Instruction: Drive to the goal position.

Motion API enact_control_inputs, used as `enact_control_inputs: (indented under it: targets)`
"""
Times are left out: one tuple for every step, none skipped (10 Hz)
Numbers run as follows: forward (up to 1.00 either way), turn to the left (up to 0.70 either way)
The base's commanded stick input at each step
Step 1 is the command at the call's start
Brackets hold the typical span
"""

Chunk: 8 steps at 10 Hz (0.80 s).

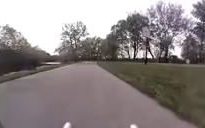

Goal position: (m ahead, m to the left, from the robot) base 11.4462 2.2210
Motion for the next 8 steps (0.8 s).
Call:
enact_control_inputs:
  targets:
    - [1.00,0.00]
    - [1.00,0.00]
    - [1.00,0.00]
    - [1.00,0.00]
    - [1.00,0.00]
    - [1.00,0.00]
    - [1.00,0.00]
    - [1.00,0.00]
